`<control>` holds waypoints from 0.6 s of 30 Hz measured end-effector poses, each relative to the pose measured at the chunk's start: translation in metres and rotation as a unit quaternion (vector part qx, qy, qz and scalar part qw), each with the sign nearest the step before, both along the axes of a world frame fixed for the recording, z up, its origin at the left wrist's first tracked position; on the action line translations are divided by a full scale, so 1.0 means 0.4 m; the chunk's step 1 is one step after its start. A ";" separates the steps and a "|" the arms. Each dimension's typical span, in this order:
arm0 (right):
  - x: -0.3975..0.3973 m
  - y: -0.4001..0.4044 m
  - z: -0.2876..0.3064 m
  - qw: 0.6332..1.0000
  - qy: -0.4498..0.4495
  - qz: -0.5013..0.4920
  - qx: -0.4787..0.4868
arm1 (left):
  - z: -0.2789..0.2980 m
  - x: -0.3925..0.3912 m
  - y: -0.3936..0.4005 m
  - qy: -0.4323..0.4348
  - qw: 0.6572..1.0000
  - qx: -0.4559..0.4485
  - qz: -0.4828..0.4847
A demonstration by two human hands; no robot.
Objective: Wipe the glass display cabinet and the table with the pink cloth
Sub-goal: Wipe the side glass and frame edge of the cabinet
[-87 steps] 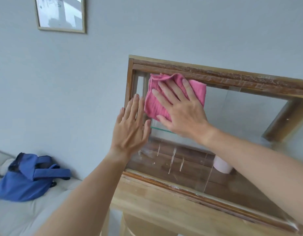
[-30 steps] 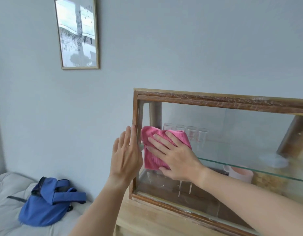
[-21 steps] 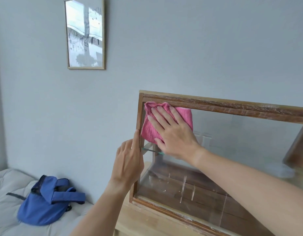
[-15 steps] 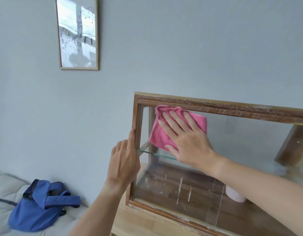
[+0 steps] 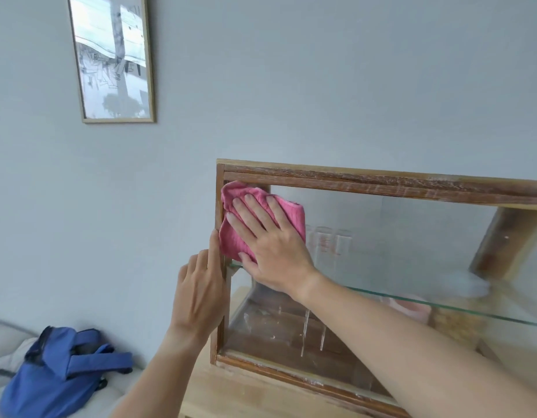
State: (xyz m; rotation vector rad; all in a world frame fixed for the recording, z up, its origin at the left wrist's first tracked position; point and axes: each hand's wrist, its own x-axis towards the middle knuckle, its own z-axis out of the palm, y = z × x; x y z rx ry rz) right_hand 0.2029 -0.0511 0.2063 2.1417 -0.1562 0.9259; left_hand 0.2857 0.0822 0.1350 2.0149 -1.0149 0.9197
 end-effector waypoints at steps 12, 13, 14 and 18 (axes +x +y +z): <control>-0.183 -0.054 -0.340 0.986 0.159 -0.036 -0.016 | -0.021 -0.003 0.011 -0.020 0.999 0.050 0.002; -0.205 -0.065 -0.330 0.986 0.160 -0.032 -0.020 | -0.019 0.001 0.015 -0.029 0.998 0.057 0.006; -0.223 -0.075 -0.303 0.988 0.153 -0.026 -0.021 | -0.021 0.005 0.015 -0.028 0.998 0.060 0.007; -0.237 -0.095 -0.104 0.999 0.044 -0.028 -0.005 | -0.064 -0.008 0.003 0.008 0.999 0.053 0.002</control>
